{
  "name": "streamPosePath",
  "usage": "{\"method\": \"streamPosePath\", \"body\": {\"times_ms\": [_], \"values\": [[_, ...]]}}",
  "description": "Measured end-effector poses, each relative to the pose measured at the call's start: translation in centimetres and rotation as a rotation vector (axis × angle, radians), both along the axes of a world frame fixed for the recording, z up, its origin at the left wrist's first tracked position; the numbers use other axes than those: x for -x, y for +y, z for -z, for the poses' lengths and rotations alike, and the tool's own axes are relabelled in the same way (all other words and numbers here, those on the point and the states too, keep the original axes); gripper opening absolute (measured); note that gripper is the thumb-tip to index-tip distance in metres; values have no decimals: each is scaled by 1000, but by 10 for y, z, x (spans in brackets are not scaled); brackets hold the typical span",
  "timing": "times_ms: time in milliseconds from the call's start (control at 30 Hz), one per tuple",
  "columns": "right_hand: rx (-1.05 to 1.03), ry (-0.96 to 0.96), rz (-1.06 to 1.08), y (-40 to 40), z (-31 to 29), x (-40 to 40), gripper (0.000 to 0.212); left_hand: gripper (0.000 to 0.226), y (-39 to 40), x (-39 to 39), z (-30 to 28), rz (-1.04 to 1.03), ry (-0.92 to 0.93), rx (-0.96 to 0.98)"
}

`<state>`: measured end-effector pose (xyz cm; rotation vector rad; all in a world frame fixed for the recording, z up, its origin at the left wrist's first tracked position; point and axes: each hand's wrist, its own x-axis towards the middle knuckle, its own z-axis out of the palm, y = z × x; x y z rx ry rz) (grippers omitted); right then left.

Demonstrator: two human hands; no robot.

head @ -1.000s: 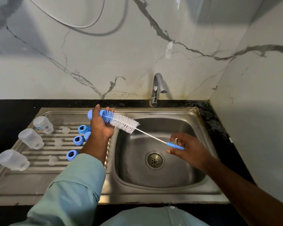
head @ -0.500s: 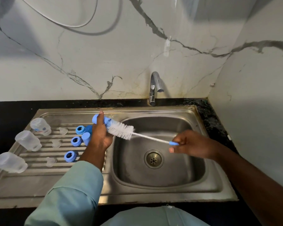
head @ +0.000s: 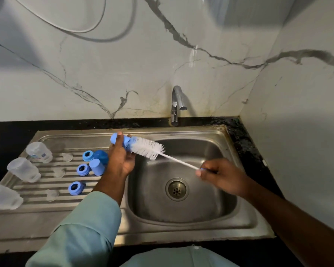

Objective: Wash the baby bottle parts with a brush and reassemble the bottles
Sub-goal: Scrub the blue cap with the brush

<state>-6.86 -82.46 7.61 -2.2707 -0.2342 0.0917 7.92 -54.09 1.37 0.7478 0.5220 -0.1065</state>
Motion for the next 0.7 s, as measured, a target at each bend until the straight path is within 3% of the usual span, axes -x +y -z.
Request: {"method": "streamPosePath", "body": {"times_ms": [67, 100, 200, 233, 367, 433, 533, 600, 700], "values": [[-189, 69, 203, -6, -3, -12, 36, 55, -3, 3, 1, 40, -54, 16], [-141, 130, 271, -7, -5, -16, 38, 51, -4, 6, 0, 58, -81, 22], [310, 339, 135, -15, 6, -19, 49, 18, -9, 8, -4, 111, -161, -28], [335, 404, 46, -15, 8, -15, 50, 17, -10, 9, -5, 108, -157, -28], [-236, 556, -76, -19, -2, 9, 45, 53, -1, 8, -9, 73, -121, -49], [-336, 540, 16, -27, -2, 14, 37, 62, 10, 3, -10, -26, -63, -41], [-378, 470, 154, -35, 11, 25, 23, 42, 26, -9, -11, -206, -5, -16], [-419, 368, 182, -33, 16, 29, 24, 38, 22, -4, -17, -146, -13, -61], [-299, 189, 132, -5, 19, 25, 22, 41, -13, 19, -24, 46, -88, -154]]}}
